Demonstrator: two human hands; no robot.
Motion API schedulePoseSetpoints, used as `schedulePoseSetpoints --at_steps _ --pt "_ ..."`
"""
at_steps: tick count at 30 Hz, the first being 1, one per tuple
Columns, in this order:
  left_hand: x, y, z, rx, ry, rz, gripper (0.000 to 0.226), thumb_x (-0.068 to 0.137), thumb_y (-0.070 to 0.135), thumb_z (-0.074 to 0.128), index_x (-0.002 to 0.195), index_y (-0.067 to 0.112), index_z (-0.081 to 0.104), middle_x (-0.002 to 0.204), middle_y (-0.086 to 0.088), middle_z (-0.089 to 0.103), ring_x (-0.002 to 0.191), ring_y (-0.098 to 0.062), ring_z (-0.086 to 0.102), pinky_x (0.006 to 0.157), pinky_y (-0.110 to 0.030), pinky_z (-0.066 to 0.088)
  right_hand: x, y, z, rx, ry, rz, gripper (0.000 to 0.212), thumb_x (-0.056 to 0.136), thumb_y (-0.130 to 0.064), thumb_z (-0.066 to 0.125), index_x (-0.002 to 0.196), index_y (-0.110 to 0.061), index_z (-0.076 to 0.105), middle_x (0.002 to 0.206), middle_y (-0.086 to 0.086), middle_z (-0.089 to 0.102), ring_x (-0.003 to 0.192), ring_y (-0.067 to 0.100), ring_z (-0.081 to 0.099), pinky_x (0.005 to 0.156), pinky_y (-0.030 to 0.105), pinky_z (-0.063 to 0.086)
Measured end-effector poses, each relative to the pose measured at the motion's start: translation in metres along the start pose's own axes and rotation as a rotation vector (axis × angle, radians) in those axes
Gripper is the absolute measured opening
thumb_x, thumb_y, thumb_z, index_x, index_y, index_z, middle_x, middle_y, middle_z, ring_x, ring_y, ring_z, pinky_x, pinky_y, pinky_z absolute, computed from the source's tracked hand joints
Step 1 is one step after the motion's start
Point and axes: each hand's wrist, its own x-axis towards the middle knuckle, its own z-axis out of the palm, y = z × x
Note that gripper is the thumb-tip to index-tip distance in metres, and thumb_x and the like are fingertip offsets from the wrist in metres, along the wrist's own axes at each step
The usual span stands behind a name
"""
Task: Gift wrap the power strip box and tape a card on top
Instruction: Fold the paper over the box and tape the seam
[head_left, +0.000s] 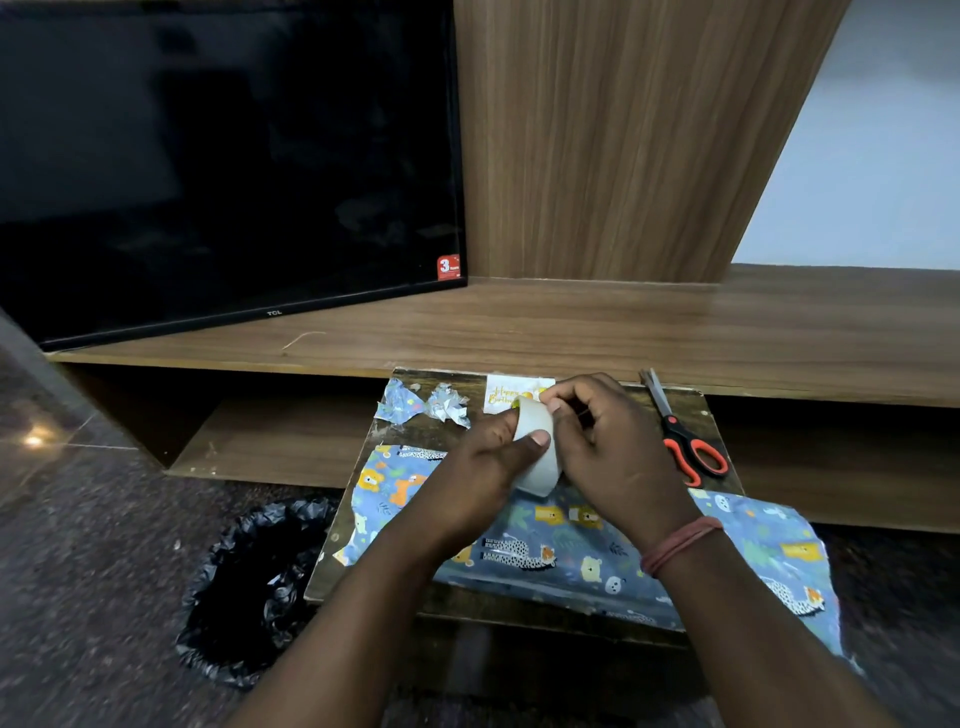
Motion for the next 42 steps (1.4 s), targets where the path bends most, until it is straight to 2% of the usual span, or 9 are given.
schedulePoseSetpoints --at_steps 8,12,15,19,24,27,32,36,42 --pt "-0.002 0.0 -0.001 0.013 -0.028 -0.005 0.028 0.092 0.019 0.053 0.114 0.005 0.063 0.101 -0.008 0.07 0.095 -0.02 0.063 0.088 -0.037 0.049 -0.002 -0.008 0.004 -0.158 -0.051 -0.049 0.007 0.092 -0.008 0.052 0.092 -0.014 0.055 0.096 0.001 0.053 0.089 0.021 0.053 0.08 0.044 0.046" --pt "-0.001 0.003 -0.008 0.031 -0.033 0.005 0.051 0.074 0.022 0.059 0.112 -0.01 0.048 0.097 -0.01 0.055 0.089 -0.023 0.049 0.085 -0.058 0.044 -0.003 -0.015 0.007 -0.194 -0.043 -0.096 0.012 0.087 -0.002 0.055 0.089 -0.014 0.054 0.094 0.002 0.052 0.086 0.023 0.051 0.076 0.04 0.042" --pt "-0.001 0.003 -0.009 0.002 -0.041 0.019 0.04 0.077 0.01 0.053 0.111 -0.011 0.054 0.091 -0.014 0.06 0.084 -0.018 0.057 0.077 -0.031 0.048 -0.004 -0.018 0.009 -0.23 -0.028 -0.112 0.014 0.088 0.002 0.059 0.089 -0.011 0.056 0.093 0.004 0.054 0.085 0.024 0.051 0.074 0.031 0.035" --pt "-0.003 0.001 -0.009 0.106 -0.041 0.025 0.017 0.099 -0.007 0.048 0.105 0.001 0.06 0.079 0.011 0.068 0.076 -0.001 0.061 0.073 -0.017 0.047 -0.005 -0.017 0.009 -0.263 -0.025 -0.112 0.013 0.088 0.002 0.06 0.087 -0.011 0.056 0.092 0.005 0.055 0.087 0.025 0.052 0.076 0.036 0.039" --pt "-0.002 0.006 -0.012 0.183 0.039 0.061 0.027 0.098 0.015 0.053 0.121 0.009 0.065 0.112 -0.016 0.072 0.103 -0.026 0.068 0.093 -0.037 0.05 -0.006 -0.016 0.008 -0.263 -0.031 -0.118 0.01 0.091 -0.003 0.061 0.088 -0.011 0.057 0.092 0.004 0.055 0.086 0.024 0.051 0.074 0.036 0.039" --pt "0.0 0.004 -0.015 0.167 0.09 0.09 0.025 0.096 0.017 0.055 0.114 0.002 0.064 0.104 -0.024 0.067 0.091 -0.016 0.061 0.083 -0.032 0.047 -0.008 -0.019 0.012 -0.272 -0.019 -0.124 0.01 0.091 -0.005 0.063 0.087 -0.013 0.058 0.091 0.002 0.054 0.083 0.023 0.051 0.071 0.036 0.04" --pt "-0.002 0.009 -0.013 -0.092 0.019 0.034 0.029 0.097 -0.008 0.048 0.124 -0.009 0.058 0.086 -0.002 0.07 0.075 -0.01 0.064 0.072 -0.02 0.051 -0.009 -0.022 0.012 -0.278 0.017 -0.123 0.009 0.094 -0.007 0.063 0.088 -0.013 0.06 0.091 0.001 0.054 0.083 0.022 0.05 0.071 0.031 0.037" --pt "0.0 0.012 -0.012 -0.322 0.09 0.013 0.012 0.093 -0.008 0.05 0.102 -0.001 0.053 0.072 -0.003 0.055 0.067 -0.013 0.054 0.069 -0.024 0.048 -0.013 -0.025 0.016 -0.323 0.016 -0.149 0.008 0.095 -0.01 0.063 0.087 -0.013 0.061 0.09 0.002 0.055 0.082 0.024 0.052 0.071 0.032 0.036" --pt "-0.002 0.017 -0.004 -0.348 0.145 -0.015 0.026 0.102 -0.011 0.039 0.091 0.009 0.052 0.058 0.008 0.058 0.055 0.0 0.057 0.062 -0.016 0.05 -0.014 -0.025 0.017 -0.324 0.013 -0.162 0.009 0.096 -0.011 0.063 0.087 -0.012 0.062 0.09 0.002 0.054 0.081 0.023 0.053 0.07 0.031 0.035"
